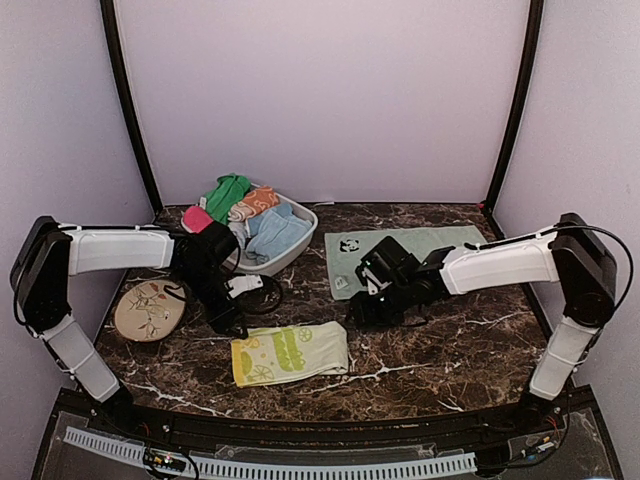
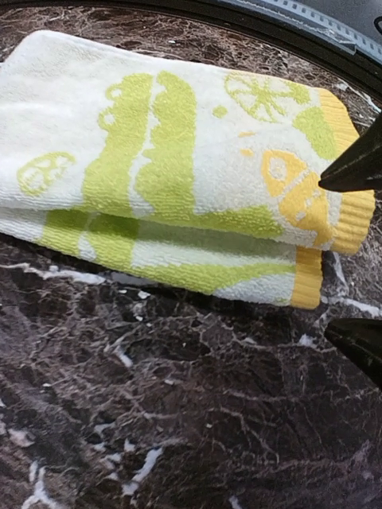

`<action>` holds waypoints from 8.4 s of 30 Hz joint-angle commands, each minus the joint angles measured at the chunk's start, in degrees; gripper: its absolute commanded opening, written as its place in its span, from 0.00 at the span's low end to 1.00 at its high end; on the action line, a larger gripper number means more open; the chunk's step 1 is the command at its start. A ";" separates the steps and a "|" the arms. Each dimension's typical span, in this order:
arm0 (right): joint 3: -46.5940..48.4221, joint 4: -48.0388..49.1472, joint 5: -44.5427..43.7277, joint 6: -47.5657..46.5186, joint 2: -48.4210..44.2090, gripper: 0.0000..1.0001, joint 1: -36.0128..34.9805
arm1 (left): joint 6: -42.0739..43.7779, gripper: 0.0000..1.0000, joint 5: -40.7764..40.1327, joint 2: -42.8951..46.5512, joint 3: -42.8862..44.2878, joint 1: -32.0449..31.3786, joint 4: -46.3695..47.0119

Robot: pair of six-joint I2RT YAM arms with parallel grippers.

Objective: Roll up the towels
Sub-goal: Smooth out the towel at the center of the board, then adjust the towel at the center of the board, then rotate the towel at the center of the board.

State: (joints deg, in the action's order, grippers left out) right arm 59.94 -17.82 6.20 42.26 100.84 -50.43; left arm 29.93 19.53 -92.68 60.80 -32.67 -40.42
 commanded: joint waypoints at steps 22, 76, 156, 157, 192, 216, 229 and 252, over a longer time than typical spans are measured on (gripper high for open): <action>9.58 1.39 6.20 -30.71 2.89 0.57 -0.66 | -0.43 0.43 2.25 -3.25 -3.91 -0.12 -2.20; 13.44 16.04 47.61 -40.80 14.52 0.57 8.28 | 0.08 0.00 10.90 -4.60 19.36 -1.13 -10.55; -3.45 13.06 34.55 -40.18 -1.19 0.36 11.52 | -11.38 0.21 -9.25 -10.42 14.08 -5.45 -6.43; -4.59 15.90 34.15 -38.89 -2.39 0.36 11.27 | -11.46 0.26 -9.77 -10.00 13.42 -5.40 -5.65; -16.47 27.32 18.30 -26.53 -14.05 0.29 0.83 | -7.22 0.60 -17.11 -6.48 -1.22 -6.24 6.46; -24.32 40.25 12.33 -12.68 -0.65 0.22 -4.64 | 0.88 0.59 -3.62 0.96 0.29 -10.14 4.93; -25.84 33.56 0.20 -19.92 -8.81 0.26 -16.25 | 0.37 0.52 -15.87 -12.79 1.12 -10.06 11.94; -14.88 31.06 0.96 -24.89 2.54 0.28 -22.52 | 12.28 0.98 -24.91 -9.02 15.89 -8.39 15.04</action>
State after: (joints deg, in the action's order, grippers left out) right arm 45.10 14.09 7.07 18.76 102.67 -71.77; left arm 44.25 -7.14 -105.75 70.85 -42.57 -24.14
